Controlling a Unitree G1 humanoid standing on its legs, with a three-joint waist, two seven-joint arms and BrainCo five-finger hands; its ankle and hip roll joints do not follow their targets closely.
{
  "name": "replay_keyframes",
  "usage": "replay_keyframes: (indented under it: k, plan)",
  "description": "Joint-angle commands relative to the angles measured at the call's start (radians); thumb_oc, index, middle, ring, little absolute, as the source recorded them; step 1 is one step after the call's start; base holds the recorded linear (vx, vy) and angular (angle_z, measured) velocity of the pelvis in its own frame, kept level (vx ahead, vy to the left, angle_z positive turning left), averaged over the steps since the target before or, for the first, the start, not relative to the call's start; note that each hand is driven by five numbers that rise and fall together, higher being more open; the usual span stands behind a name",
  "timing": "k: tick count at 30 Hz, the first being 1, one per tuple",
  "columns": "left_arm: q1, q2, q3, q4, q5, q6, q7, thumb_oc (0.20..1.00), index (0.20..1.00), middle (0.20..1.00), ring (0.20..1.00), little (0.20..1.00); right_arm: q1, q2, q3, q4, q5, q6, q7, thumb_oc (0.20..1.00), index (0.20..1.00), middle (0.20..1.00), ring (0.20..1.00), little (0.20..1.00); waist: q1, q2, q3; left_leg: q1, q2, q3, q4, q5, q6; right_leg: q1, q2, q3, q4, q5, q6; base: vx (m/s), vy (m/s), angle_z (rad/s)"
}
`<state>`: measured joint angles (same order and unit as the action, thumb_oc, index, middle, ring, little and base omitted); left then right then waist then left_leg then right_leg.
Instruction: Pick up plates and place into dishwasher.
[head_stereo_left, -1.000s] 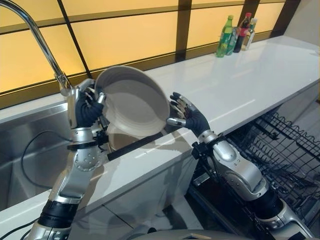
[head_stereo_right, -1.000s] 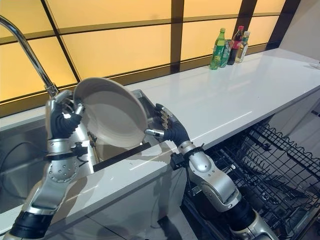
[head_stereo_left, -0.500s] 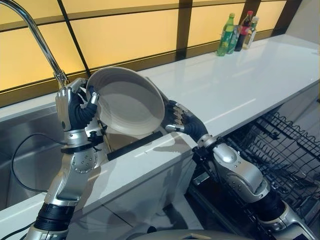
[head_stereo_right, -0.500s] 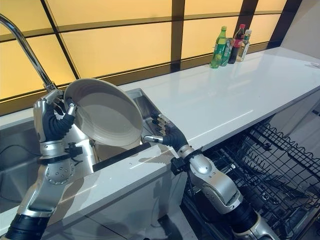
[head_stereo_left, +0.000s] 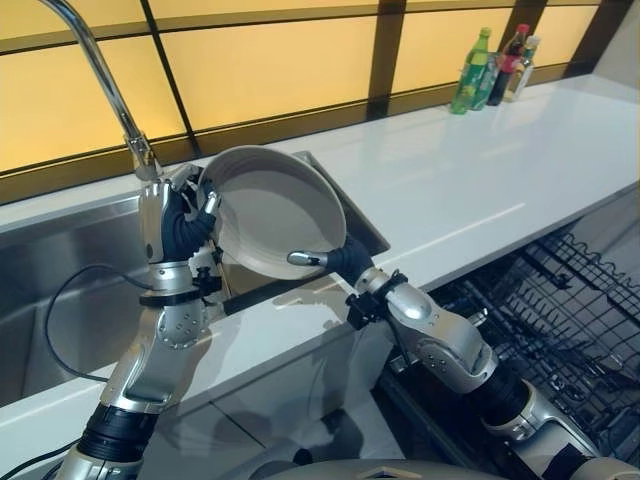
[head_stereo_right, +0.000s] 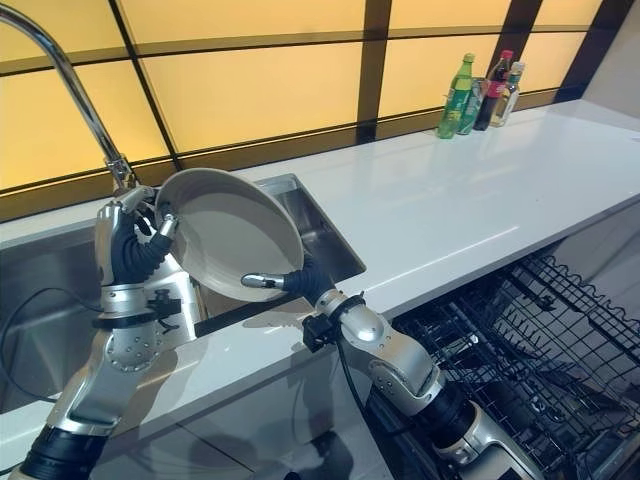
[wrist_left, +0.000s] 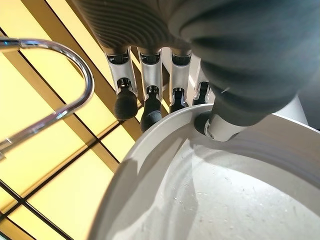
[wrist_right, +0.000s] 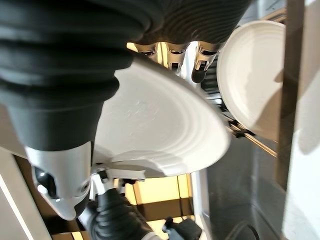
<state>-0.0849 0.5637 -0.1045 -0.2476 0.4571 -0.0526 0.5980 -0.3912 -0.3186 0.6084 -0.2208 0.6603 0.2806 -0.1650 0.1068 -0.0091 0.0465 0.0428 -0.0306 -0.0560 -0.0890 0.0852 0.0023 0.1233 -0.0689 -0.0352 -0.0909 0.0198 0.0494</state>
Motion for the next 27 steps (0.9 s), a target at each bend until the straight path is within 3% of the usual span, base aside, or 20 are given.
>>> replay_keyframes:
  k: [1,10,11,12,13,14,27]
  plan:
    - [-0.111,-0.008,-0.053,-0.007,-0.012,-0.056,-0.028,0.200,0.200,0.200,0.200,0.200,-0.083,0.087,0.020,0.002,-0.001,-0.111,-0.013,1.000,1.000,1.000,1.000,1.000,0.025,-0.027,-0.019,0.048,0.024,-0.049,0.002,-0.056,-0.001,-0.027,-0.081,-0.036,0.004,0.072,0.058,0.01,0.012,0.13]
    - [-0.112,-0.018,-0.091,-0.026,-0.040,-0.063,-0.073,0.200,0.200,0.200,0.200,0.200,-0.085,0.098,0.016,0.026,-0.007,-0.126,-0.032,1.000,1.000,1.000,1.000,1.000,0.034,-0.024,-0.015,0.047,0.019,-0.056,0.002,-0.056,0.005,-0.025,-0.085,-0.049,0.004,0.073,0.061,0.00,0.007,0.03]
    - [-0.112,-0.018,-0.093,-0.026,-0.041,-0.062,-0.072,0.200,0.200,0.200,0.200,0.200,-0.083,0.099,0.013,0.025,-0.014,-0.132,-0.032,0.592,0.592,0.592,0.592,0.592,0.034,-0.024,-0.014,0.046,0.019,-0.056,0.002,-0.056,0.005,-0.025,-0.086,-0.050,0.004,0.073,0.061,0.00,0.009,0.03]
    - [-0.112,-0.018,-0.095,-0.024,-0.043,-0.058,-0.069,0.200,0.200,0.200,0.200,0.200,-0.084,0.099,0.010,0.021,-0.019,-0.138,-0.036,0.492,0.492,0.492,0.492,0.492,0.034,-0.024,-0.014,0.046,0.019,-0.056,0.002,-0.056,0.005,-0.025,-0.086,-0.051,0.004,0.074,0.062,0.00,0.000,0.00]
    - [-0.111,-0.017,-0.094,-0.022,-0.045,-0.056,-0.069,0.200,0.200,0.200,0.200,0.200,-0.086,0.099,0.007,0.018,-0.021,-0.143,-0.041,0.269,0.269,0.269,0.269,0.269,0.034,-0.024,-0.013,0.046,0.019,-0.055,0.002,-0.056,0.005,-0.025,-0.087,-0.052,0.004,0.075,0.062,0.00,0.000,0.00]
    - [-0.112,-0.016,-0.094,-0.022,-0.048,-0.054,-0.070,0.200,0.200,0.200,0.200,0.200,-0.089,0.099,0.004,0.016,-0.021,-0.150,-0.045,0.200,0.200,0.200,0.200,0.200,0.034,-0.024,-0.013,0.046,0.019,-0.055,0.002,-0.056,0.005,-0.025,-0.087,-0.052,0.004,0.075,0.062,-0.01,0.007,0.03]
    - [-0.101,-0.020,-0.097,-0.016,-0.077,-0.046,-0.072,0.200,0.200,0.200,0.200,0.200,-0.142,0.097,-0.049,-0.088,-0.015,-0.178,-0.138,0.200,0.200,0.200,0.200,0.200,0.028,-0.016,-0.013,0.050,0.020,-0.047,0.002,-0.059,0.006,-0.027,-0.085,-0.046,0.004,0.076,0.062,0.00,0.002,0.02]
